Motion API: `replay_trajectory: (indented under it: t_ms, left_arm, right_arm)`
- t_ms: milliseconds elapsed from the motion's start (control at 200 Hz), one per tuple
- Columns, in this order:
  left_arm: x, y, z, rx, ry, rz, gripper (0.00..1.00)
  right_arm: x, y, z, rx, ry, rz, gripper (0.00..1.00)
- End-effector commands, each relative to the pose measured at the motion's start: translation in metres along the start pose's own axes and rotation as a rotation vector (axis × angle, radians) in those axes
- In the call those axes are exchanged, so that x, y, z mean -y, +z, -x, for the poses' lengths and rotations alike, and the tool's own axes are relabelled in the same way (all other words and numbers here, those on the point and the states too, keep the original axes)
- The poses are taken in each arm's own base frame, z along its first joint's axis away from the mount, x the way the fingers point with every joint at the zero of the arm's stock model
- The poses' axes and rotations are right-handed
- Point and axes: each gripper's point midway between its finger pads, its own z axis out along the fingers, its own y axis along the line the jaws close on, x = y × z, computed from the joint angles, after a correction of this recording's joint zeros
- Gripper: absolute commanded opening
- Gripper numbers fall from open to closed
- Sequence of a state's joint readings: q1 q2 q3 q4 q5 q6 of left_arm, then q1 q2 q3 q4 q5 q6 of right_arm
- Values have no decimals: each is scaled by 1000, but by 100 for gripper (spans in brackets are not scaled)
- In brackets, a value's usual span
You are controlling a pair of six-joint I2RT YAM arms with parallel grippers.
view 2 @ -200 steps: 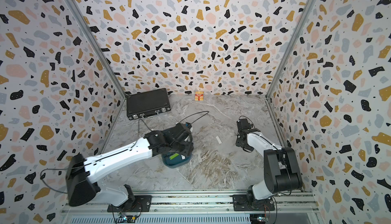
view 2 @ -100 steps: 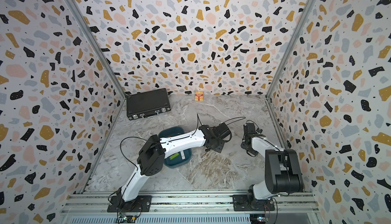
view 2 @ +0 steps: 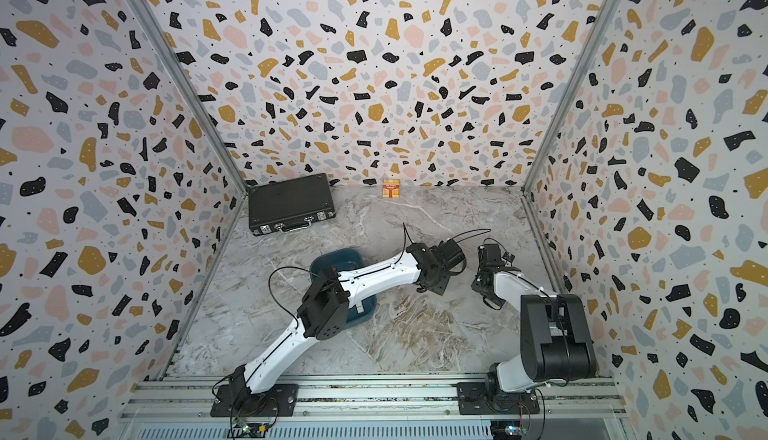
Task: Put the usb flash drive into the storage box
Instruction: Pick up the USB flash from the center of the board.
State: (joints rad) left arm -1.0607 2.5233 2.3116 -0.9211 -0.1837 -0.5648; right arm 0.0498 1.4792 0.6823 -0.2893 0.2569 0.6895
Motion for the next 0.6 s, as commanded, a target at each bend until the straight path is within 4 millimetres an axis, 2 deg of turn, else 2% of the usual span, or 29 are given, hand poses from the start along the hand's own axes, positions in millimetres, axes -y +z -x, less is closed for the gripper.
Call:
replay_trajectory:
  t_ms: [0,325,591]
  left_arm:
    - [-8,4,6,12,11,47,57]
    - [-31,22,7,8,6,136,56]
    - [-35,39,8,-9,6,115,50]
  right_arm:
    - [0,-2,1,6,11,6,55]
    - [-3,1,2,-2,8,12,54]
    - [-6,2,2,-7,3,23,53]
